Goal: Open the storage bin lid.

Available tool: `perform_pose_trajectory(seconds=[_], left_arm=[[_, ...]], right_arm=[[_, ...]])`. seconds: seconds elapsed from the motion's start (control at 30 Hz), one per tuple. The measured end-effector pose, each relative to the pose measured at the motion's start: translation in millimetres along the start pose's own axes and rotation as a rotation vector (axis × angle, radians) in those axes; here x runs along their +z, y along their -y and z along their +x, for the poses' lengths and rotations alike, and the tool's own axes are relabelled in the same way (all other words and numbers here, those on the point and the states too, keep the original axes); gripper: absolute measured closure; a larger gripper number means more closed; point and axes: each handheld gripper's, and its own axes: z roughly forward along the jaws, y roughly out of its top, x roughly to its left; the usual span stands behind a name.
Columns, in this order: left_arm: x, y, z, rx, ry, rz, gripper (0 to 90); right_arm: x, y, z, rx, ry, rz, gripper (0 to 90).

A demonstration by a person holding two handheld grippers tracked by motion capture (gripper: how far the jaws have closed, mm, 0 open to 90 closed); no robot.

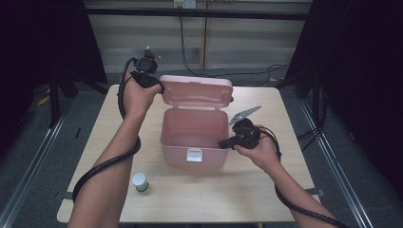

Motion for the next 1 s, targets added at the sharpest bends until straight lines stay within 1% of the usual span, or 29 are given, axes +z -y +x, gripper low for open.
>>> perform_pose_trajectory(seconds=[0.03,0.07,0.17,0.23,0.4,0.5,0.53,0.57,0.6,0.63,0.7,0.83,1.0], left_arm=[[0.1,-1.1,-0.2,-0.007,-0.002,0.003,83.7],[0.5,-2.4,0.2,-0.002,-0.002,0.004,83.9],[2.0,-5.3,0.8,-0.014,-0.004,0.003,84.0],[2.4,-7.2,0.6,-0.019,-0.01,0.01,84.4],[4.7,-12.4,0.6,-0.019,-0.024,0.014,85.2],[6.0,-15.3,1.3,-0.024,-0.023,0.017,85.4],[6.3,-16.1,1.1,-0.033,-0.022,0.017,85.4],[6.8,-17.1,1.5,-0.028,-0.023,0.018,85.4],[7.2,-17.7,0.8,-0.038,-0.023,0.019,85.5],[7.6,-18.7,1.3,-0.028,-0.022,0.019,85.5],[8.6,-20.2,0.6,-0.035,-0.025,0.023,85.8],[11.1,-23.3,3.4,-0.046,-0.011,0.02,85.7],[13.2,-26.5,2.8,-0.047,-0.021,0.027,86.1]], right_arm=[[-0.1,0.0,-0.1,0.002,-0.003,0.001,90.0],[-0.1,0.0,-0.1,0.001,-0.004,0.001,90.0],[-0.4,0.1,-0.5,0.0,-0.005,0.005,90.0],[-0.2,0.7,-0.8,-0.01,-0.005,0.001,90.0],[-0.2,0.6,-1.4,-0.015,-0.009,0.002,90.0],[-0.3,1.0,-1.4,-0.015,-0.016,0.002,90.0],[-0.7,1.0,-1.4,-0.02,-0.012,0.006,90.0],[-0.9,1.0,-1.2,-0.022,-0.011,0.009,90.0],[-1.2,0.9,-1.3,-0.027,-0.012,0.012,90.0],[-1.2,1.1,-1.2,-0.026,-0.014,0.011,90.0],[-1.9,1.6,-0.9,-0.021,-0.014,0.013,90.0],[-3.0,3.3,-1.4,-0.028,-0.018,0.011,90.0],[-3.8,3.9,-1.8,-0.026,-0.025,0.013,90.0]])
